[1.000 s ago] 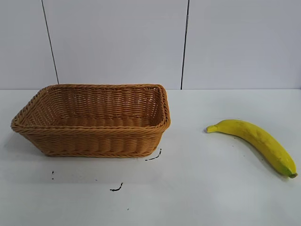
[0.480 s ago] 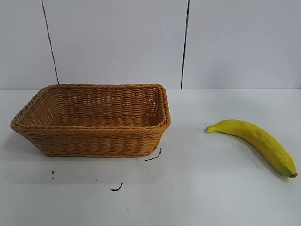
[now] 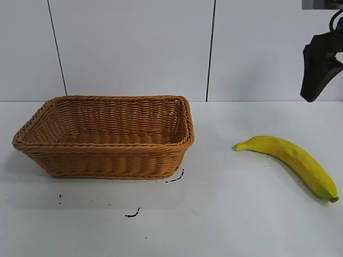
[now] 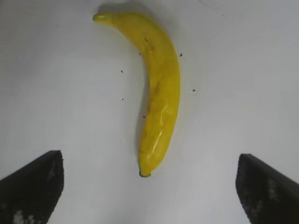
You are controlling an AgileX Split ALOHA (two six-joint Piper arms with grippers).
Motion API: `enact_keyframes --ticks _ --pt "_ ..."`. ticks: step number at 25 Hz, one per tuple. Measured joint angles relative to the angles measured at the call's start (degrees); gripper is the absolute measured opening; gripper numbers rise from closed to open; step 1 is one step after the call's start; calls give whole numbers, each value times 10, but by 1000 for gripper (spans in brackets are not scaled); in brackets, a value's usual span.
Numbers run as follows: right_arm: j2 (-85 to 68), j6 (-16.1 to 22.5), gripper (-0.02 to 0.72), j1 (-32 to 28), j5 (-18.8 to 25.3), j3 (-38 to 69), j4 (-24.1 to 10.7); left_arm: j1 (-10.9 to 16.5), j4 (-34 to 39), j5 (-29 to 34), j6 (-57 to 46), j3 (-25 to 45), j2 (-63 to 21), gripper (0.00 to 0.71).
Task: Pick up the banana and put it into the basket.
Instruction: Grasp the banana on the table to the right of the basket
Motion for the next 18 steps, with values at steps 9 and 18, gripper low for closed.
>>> enact_keyframes --ticks 9,18 --pt "110 20 690 0 -103 0 1 0 0 0 0 0 0 693" --pt "190 32 690 0 -132 0 7 0 0 0 0 0 0 693"
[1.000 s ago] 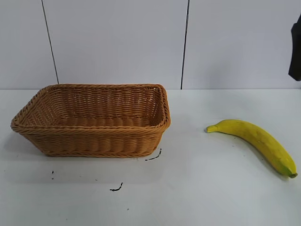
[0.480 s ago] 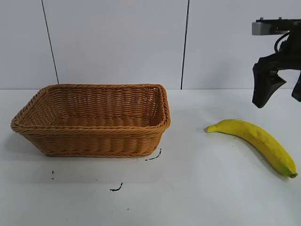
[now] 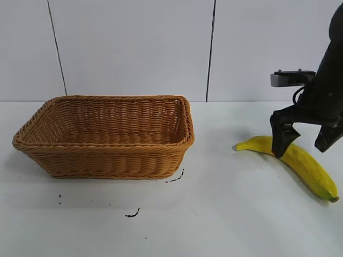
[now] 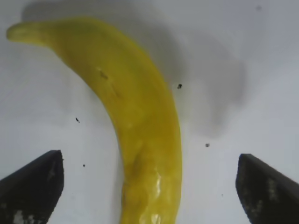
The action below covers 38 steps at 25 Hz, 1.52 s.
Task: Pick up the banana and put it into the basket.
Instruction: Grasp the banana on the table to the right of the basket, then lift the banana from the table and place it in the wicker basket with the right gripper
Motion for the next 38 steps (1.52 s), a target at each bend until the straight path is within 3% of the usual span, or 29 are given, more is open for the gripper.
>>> enact_keyframes --ticks 9,12,15,23,32,38 --pt "13 17 669 0 -9 0 -2 0 0 1 0 0 0 693" --pt "13 20 536 0 -9 0 -3 0 0 0 0 0 0 693" --pt "13 32 281 0 -6 0 -7 0 0 0 0 0 0 693" --pt "-5 34 294 0 28 0 -28 0 0 0 0 0 0 693" --pt "-136 36 294 0 81 -16 -26 0 0 0 0 0 0 693" --pt "-157 36 294 1 178 -98 -11 0 0 0 0 0 0 693"
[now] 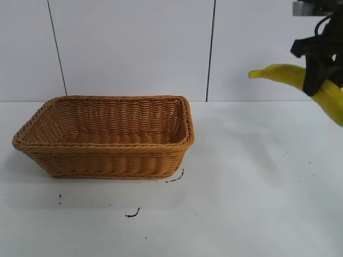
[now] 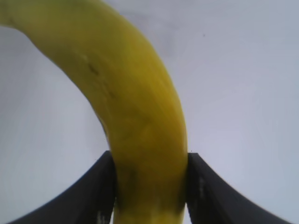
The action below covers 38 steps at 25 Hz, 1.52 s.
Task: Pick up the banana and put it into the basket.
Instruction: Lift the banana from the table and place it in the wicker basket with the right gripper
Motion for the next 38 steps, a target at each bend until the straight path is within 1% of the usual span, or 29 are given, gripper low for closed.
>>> enact_keyframes --ticks 3,5,8,16,21,25,28,31,33,36,38 --pt "0 0 294 9 47 -44 3 0 0 0 0 0 0 693" --pt "-1 0 294 28 61 -68 2 0 0 0 0 0 0 693" --pt "-3 0 294 65 64 -94 2 0 0 0 0 0 0 693" --pt "21 0 294 188 60 -136 -22 0 0 0 0 0 0 693" --pt "74 0 294 260 42 -183 -28 0 0 0 0 0 0 693" --pt "127 -7 294 310 34 -249 -28 0 0 0 0 0 0 693" --pt "173 -37 294 340 26 -306 -28 0 0 0 0 0 0 693" --pt "211 -65 294 366 6 -349 -29 0 0 0 0 0 0 693" --pt "229 -83 294 379 -15 -356 -34 0 0 0 0 0 0 693" --pt "255 -123 294 388 -59 -357 -50 0 0 0 0 0 0 693" --pt "270 -133 294 389 -84 -357 -63 0 0 0 0 0 0 693"
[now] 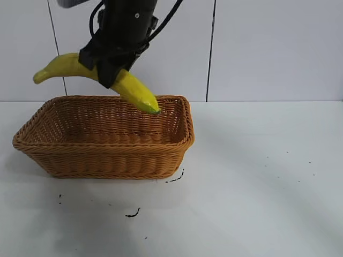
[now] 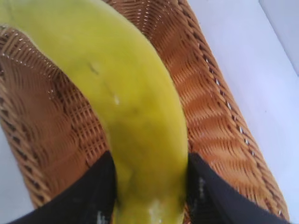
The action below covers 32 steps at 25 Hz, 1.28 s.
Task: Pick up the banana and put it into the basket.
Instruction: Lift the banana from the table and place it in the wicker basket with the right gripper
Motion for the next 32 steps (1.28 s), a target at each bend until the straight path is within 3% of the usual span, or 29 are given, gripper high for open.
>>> enact_keyframes --ticks 6,12,21,22,26,28,32 --pt "39 9 294 -6 -59 0 -42 0 0 0 0 0 0 693" --pt "72 10 294 -11 -91 0 -41 0 0 0 0 0 0 693" --pt "81 29 305 -11 -94 0 -26 0 0 0 0 0 0 693" --pt "81 36 340 -11 -94 0 -25 0 0 0 0 0 0 693" --pt "81 62 610 -11 -100 0 -31 0 0 0 0 0 0 693" --pt "79 79 664 -11 -100 0 -39 0 0 0 0 0 0 693" --pt "60 137 690 -11 -85 -1 -62 0 0 0 0 0 0 693"
